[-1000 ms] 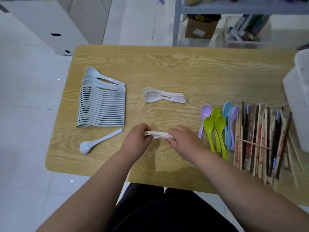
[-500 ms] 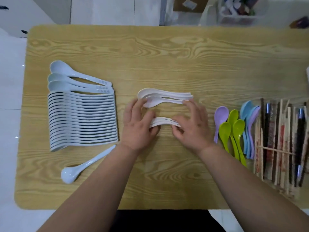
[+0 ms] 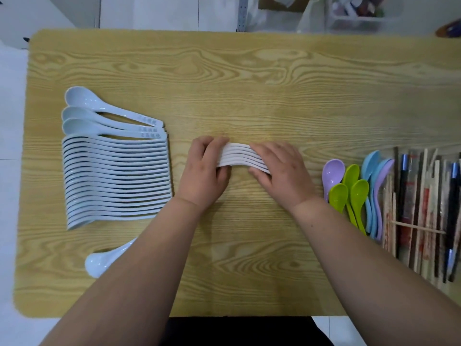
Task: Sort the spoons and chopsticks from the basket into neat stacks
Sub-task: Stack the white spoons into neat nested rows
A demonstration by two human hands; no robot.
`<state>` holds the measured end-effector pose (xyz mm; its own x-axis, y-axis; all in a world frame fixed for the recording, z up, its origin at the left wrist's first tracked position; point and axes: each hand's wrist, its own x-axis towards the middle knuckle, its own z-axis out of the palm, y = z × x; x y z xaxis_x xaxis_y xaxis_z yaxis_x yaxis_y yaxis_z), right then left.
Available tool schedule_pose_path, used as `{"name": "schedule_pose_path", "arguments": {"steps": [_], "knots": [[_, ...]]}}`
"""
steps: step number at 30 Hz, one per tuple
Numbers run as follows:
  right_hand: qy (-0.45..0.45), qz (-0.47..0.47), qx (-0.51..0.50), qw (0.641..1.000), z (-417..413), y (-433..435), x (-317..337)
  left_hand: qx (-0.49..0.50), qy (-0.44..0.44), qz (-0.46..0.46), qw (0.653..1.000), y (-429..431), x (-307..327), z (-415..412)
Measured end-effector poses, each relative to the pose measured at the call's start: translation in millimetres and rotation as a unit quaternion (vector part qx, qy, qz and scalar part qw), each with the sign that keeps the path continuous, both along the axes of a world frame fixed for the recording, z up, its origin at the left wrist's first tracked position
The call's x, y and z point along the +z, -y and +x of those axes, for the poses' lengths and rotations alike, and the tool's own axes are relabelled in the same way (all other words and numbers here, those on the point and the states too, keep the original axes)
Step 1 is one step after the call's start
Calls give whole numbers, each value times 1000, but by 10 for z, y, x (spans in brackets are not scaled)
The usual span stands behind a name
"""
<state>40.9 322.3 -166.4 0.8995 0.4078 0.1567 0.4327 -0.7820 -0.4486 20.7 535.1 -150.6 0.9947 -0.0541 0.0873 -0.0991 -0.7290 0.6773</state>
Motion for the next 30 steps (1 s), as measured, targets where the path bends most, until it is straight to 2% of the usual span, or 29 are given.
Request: {"name": "schedule_pose_path", "arguments": {"steps": [5, 12, 25, 30], "knots": [[12, -18, -56, 998, -91, -10, -84, -3, 19, 39, 999, 11, -43, -38], [26, -21, -61, 998, -85, -27, -98, 18, 50, 57, 997, 36, -90, -31], [55, -16, -60, 997, -103, -27, -165, 32, 15, 65, 997, 38, -64, -67], [6, -41, -33, 999, -110, 13, -125, -10, 0, 95, 995, -17, 10, -59]]}}
